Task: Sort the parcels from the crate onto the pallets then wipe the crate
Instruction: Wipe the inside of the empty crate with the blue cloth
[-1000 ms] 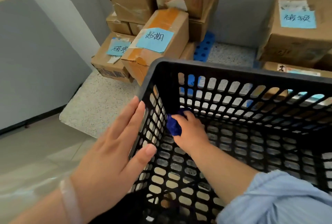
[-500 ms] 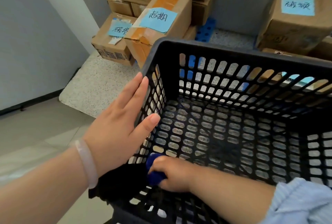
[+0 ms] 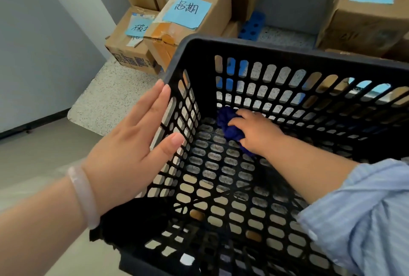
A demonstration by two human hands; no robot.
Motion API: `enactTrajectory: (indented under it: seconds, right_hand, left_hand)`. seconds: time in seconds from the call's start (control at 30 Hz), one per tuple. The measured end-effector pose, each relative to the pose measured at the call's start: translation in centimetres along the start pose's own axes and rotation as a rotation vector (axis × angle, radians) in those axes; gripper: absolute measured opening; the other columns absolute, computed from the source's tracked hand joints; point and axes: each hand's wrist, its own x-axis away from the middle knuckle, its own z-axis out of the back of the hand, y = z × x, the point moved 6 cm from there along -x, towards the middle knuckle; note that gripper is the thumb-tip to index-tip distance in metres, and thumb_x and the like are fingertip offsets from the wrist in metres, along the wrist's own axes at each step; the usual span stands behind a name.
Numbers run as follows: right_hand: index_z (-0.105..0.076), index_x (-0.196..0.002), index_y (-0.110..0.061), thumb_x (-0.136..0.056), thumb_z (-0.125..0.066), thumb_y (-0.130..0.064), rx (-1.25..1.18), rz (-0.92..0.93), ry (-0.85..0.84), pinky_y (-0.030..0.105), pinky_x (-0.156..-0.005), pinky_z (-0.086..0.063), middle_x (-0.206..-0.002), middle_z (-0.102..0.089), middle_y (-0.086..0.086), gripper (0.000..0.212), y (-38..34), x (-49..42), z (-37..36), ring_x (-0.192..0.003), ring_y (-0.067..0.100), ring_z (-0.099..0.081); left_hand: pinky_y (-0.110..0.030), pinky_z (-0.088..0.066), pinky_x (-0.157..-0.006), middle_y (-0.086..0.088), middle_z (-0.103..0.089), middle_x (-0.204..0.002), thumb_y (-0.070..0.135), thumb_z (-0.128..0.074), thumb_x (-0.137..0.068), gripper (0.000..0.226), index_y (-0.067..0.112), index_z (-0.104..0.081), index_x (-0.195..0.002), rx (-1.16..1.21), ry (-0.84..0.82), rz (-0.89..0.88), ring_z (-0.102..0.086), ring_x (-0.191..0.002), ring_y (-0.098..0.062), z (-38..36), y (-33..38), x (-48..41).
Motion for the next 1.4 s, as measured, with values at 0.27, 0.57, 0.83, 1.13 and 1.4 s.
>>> enactTrajectory:
  seconds: [0.27,0.57,0.83,1.13,1.4]
  right_hand:
    - [-0.056,-0.133,-0.028,-0.086,-0.069,-0.027,-0.288,0.014,-0.235,0.018,-0.093,-0.031,-0.134,-0.037,-0.003,0.048,-4.1,5.9,-4.3,-0.118,0.017,-0.048]
    - [-0.057,-0.13,-0.029,-0.084,-0.064,-0.015,-0.204,0.404,-0.529,0.033,-0.097,-0.042,-0.133,-0.042,-0.004,0.049,-8.9,13.3,-6.9,-0.119,0.022,-0.049]
    - [-0.05,-0.128,-0.027,-0.093,-0.059,-0.025,0.188,0.209,-0.047,0.034,-0.082,-0.044,-0.13,-0.043,0.003,0.037,1.7,6.5,0.6,-0.114,0.029,-0.05]
    - [-0.056,-0.127,-0.027,-0.085,-0.064,-0.018,-0.099,-0.05,-0.124,0.032,-0.091,-0.044,-0.124,-0.046,0.001,0.044,5.0,9.0,-1.5,-0.111,0.026,-0.052]
    - [-0.061,-0.123,-0.029,-0.082,-0.064,-0.017,-0.235,0.253,-0.622,0.037,-0.1,-0.044,-0.128,-0.048,-0.001,0.043,-2.8,19.1,-7.1,-0.116,0.023,-0.051]
  left_hand:
    - [-0.019,-0.005,-0.11,0.04,0.02,-0.148,0.081,-0.011,-0.077,0.087,0.042,0.009,-0.152,-0.074,0.029,0.026,0.004,-0.133,0.015,0.0,0.2,0.1]
    - [-0.025,-0.01,-0.112,0.042,0.021,-0.146,0.082,-0.012,-0.076,0.086,0.045,0.009,-0.151,-0.109,0.065,0.053,-0.009,-0.149,-0.01,0.2,0.1,0.3]
    - [-0.026,-0.008,-0.113,0.052,0.019,-0.141,0.083,-0.015,-0.075,0.068,0.066,0.013,-0.134,-0.082,0.063,0.066,-0.004,-0.14,0.007,0.3,0.4,0.4]
    - [-0.028,-0.009,-0.111,0.056,0.021,-0.135,0.083,-0.015,-0.075,0.064,0.07,0.014,-0.13,-0.128,0.072,0.081,-0.009,-0.146,-0.006,0.3,0.5,0.2]
    - [-0.038,-0.015,-0.114,0.054,0.021,-0.128,0.071,-0.027,-0.083,0.075,0.051,0.008,-0.146,-0.144,0.074,0.125,-0.013,-0.148,-0.018,0.2,1.0,0.2]
